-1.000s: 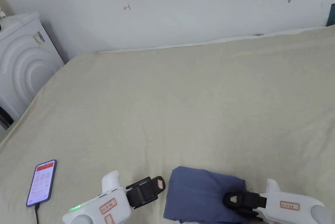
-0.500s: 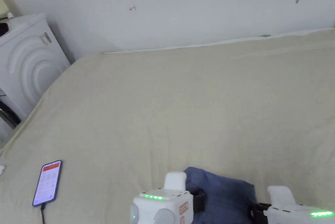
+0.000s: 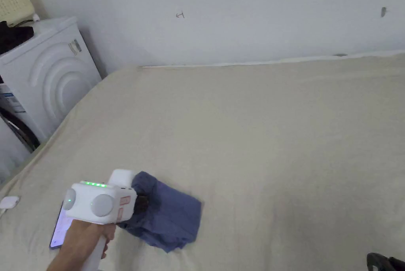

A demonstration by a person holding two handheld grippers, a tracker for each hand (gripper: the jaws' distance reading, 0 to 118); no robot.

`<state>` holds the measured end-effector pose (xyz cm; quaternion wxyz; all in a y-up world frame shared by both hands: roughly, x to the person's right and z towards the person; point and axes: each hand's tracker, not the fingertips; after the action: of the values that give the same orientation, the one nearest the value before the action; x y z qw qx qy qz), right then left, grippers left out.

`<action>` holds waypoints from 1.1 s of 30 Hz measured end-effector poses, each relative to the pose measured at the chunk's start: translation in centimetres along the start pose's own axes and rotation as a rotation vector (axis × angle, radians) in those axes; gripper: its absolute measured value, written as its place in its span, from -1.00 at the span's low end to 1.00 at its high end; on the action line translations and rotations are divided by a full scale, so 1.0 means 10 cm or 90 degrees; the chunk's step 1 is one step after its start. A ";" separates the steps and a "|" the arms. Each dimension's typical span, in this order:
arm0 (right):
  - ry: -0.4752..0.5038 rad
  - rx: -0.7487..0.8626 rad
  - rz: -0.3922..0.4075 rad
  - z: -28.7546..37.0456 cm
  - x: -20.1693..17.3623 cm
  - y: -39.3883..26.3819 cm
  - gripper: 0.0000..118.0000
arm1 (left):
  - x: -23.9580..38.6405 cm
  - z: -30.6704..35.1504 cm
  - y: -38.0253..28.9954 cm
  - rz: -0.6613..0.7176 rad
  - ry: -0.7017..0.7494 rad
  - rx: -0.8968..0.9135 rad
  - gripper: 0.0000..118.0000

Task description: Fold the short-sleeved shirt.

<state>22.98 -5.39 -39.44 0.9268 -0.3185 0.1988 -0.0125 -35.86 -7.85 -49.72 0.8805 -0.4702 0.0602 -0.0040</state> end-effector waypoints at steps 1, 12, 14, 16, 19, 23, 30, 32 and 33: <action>0.000 0.008 -0.010 0.08 0.06 -0.02 -0.99 | -0.09 -0.05 -0.02 0.007 0.015 0.002 -0.48; -0.111 0.055 0.013 0.48 0.30 0.06 -0.99 | 0.32 0.64 -0.31 0.006 0.099 0.129 0.93; -0.131 0.104 0.035 0.68 0.25 0.36 -0.99 | 0.60 1.13 -0.18 -0.039 0.103 0.244 0.93; -0.147 0.166 0.064 0.94 0.18 0.70 -0.99 | 0.93 1.66 -0.07 -0.064 0.087 0.342 0.91; -0.184 0.250 0.089 1.35 0.08 1.27 -0.99 | 1.50 2.49 0.11 -0.043 0.051 0.467 0.89; -0.254 0.353 0.145 1.74 -0.09 1.86 -0.99 | 2.03 3.02 0.30 0.014 0.018 0.523 0.39; -0.274 0.330 0.102 1.44 -0.32 1.72 -0.99 | 2.79 3.03 0.08 0.036 0.006 0.582 -0.84; -0.241 0.369 0.077 1.44 -0.44 1.46 -0.99 | 2.86 2.94 -0.10 0.030 0.003 0.571 -0.84; -0.227 0.388 0.079 1.44 -0.49 1.36 -0.99 | 2.89 2.91 -0.18 0.021 0.008 0.563 -0.84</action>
<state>22.53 14.59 -35.40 0.9983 -0.0121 0.0401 0.0411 -3.85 13.37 -35.18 0.9965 -0.0473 0.0658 -0.0185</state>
